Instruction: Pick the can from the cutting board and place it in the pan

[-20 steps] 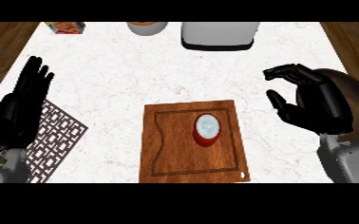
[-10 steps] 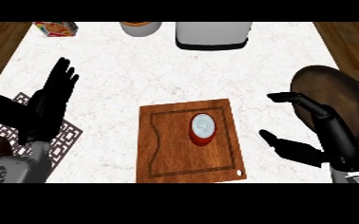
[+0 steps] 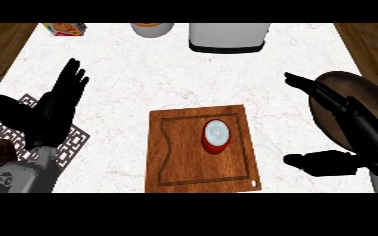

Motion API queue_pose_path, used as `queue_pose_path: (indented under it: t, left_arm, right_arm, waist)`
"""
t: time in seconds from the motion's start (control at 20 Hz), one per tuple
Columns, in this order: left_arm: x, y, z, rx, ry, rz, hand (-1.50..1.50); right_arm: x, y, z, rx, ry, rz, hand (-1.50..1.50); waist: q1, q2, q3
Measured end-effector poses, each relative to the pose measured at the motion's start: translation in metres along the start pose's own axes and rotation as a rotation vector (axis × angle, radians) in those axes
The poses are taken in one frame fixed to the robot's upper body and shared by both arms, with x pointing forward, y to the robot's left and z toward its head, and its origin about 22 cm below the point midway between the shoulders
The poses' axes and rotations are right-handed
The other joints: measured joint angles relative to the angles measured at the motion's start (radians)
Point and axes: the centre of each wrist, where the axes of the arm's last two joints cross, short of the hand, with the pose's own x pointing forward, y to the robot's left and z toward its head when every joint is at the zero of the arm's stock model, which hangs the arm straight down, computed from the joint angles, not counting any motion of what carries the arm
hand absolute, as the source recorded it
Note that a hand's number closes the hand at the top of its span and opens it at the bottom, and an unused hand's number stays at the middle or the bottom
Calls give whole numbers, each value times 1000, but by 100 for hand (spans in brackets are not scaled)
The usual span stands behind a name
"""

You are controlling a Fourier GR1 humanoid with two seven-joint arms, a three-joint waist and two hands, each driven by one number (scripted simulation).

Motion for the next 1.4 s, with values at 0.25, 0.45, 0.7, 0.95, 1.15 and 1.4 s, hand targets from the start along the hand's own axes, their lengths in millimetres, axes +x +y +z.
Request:
queue_pose_path:
  t: [0.25,0.45,0.7,0.95,1.15,1.4]
  left_arm:
    - [-4,-3,-3,-1,-6,-4,0]
    - [-3,-7,-6,-9,-5,-4,0]
    - [1,-7,-8,-12,-11,-4,0]
    - [-5,-4,-3,-4,-2,3,0]
    - [-7,-6,-5,0,-3,0,0]
    - [-11,0,-5,4,-8,-2,0]
  right_arm:
    - [28,4,-24,138,48,169,-150]
    - [46,16,-51,251,100,265,-150]
    - [54,35,-72,476,193,364,-150]
    - [74,59,-72,630,233,427,-150]
    - [87,69,-74,674,232,503,-150]
    - [102,85,-71,662,239,619,-150]
  waist:
    - [8,1,-1]
    - [15,2,-1]
    - [18,3,-1]
    - [7,0,0]
    - [1,0,0]
    - [0,0,1]
